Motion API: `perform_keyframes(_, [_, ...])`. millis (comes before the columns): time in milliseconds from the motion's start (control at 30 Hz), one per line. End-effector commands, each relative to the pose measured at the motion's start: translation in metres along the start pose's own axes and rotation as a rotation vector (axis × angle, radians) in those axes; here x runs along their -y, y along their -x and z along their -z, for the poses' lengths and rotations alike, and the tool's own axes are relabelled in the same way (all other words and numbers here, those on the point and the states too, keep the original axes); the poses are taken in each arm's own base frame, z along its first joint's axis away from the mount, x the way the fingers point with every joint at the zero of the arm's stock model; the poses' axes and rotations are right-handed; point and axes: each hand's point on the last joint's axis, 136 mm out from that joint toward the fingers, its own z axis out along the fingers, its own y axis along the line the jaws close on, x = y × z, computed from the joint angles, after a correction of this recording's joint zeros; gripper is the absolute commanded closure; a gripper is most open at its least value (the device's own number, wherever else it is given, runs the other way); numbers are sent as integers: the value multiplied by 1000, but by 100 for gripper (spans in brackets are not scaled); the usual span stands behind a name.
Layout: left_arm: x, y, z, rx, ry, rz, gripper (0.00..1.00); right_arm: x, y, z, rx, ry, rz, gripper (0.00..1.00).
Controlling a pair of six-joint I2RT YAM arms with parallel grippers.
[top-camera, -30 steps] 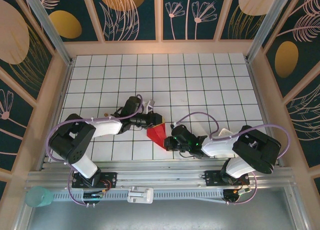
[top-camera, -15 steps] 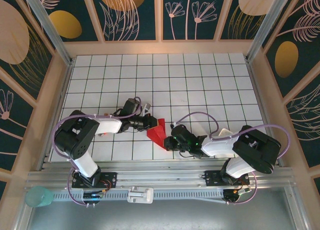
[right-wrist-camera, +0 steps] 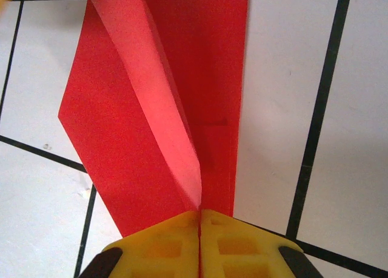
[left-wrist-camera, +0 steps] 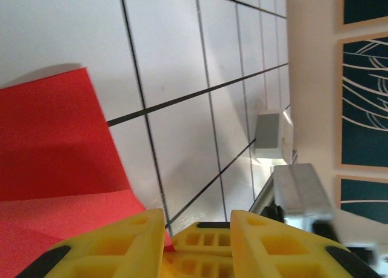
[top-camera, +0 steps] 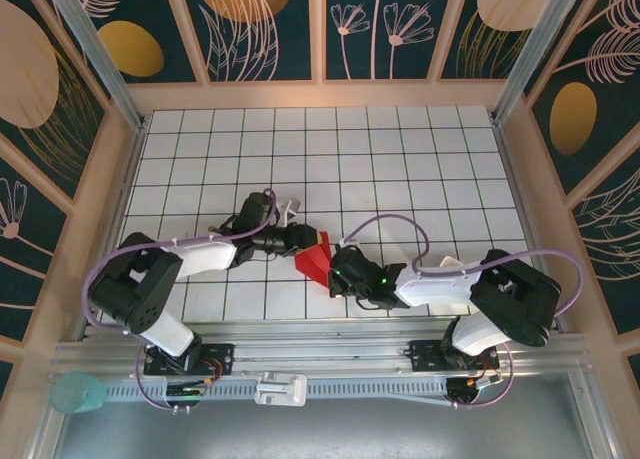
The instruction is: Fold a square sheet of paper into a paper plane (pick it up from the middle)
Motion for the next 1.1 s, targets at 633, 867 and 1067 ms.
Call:
perform_keyframes(633, [-51, 0, -23, -34, 139, 29, 91, 2, -8, -7, -2, -61, 83, 89])
perform_keyframes(867, [-67, -4, -34, -58, 158, 49, 92, 4, -9, -7, -4, -61, 80, 88])
perform_keyframes(1067, [-72, -8, -35, -69, 158, 52, 92, -10, -1, -2, 8, -4, 70, 81])
